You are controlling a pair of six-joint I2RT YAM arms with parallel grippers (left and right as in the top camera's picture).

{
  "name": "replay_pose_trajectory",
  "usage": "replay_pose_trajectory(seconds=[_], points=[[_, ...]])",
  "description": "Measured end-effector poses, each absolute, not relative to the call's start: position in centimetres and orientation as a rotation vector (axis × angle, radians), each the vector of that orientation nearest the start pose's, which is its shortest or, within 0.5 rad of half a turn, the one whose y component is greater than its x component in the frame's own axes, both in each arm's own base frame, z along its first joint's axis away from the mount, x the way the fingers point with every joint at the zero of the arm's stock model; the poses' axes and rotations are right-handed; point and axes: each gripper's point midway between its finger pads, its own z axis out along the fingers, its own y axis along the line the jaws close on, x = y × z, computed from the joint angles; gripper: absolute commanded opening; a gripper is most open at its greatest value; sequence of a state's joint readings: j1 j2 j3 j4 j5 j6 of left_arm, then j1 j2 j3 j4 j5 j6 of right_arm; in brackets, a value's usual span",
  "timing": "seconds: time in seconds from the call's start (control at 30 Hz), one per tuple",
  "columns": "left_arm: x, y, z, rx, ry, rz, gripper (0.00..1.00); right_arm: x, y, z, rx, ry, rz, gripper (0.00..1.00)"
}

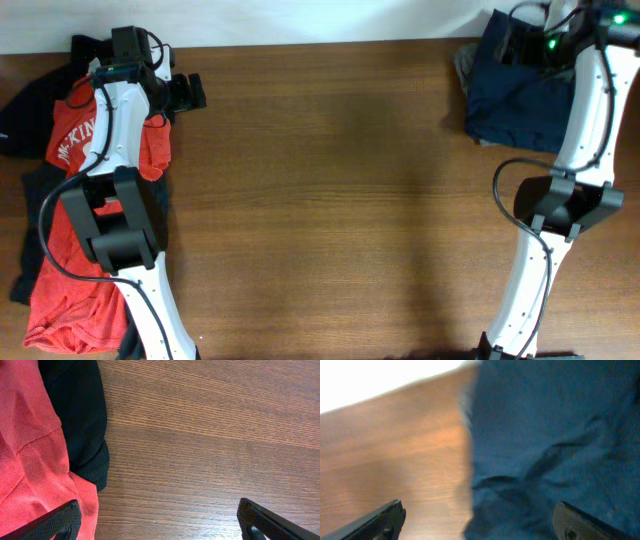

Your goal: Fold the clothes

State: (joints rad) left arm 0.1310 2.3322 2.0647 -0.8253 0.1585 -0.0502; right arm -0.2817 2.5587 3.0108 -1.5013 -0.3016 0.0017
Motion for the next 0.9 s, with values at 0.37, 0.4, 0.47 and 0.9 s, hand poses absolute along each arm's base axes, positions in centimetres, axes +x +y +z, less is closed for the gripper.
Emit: replay_pose_trajectory(seconds=[0.37, 0.4, 0.47, 0.9], points=[[56.5, 4.7, 8.1, -0.190, 2.646, -0.181, 0.99, 47.1, 10.0, 34.0, -0.086, 2.451, 0.616, 0.99], [56.5, 4.7, 8.1, -0.190, 2.646, -0.181, 0.99, 46.5, 12.6, 34.1, -0.120, 2.460, 0.671, 0.99], [56.5, 4.7, 8.1, -0.190, 2.646, -0.181, 0.99, 45.5, 15.8, 34.1, -0.184, 2.471, 0.709, 0.99], [56.5, 4.8, 8.1, -0.190, 2.646, -0.181, 0.99, 44.3, 16.4, 36.0, -0.429, 2.371, 0.369, 0.99]])
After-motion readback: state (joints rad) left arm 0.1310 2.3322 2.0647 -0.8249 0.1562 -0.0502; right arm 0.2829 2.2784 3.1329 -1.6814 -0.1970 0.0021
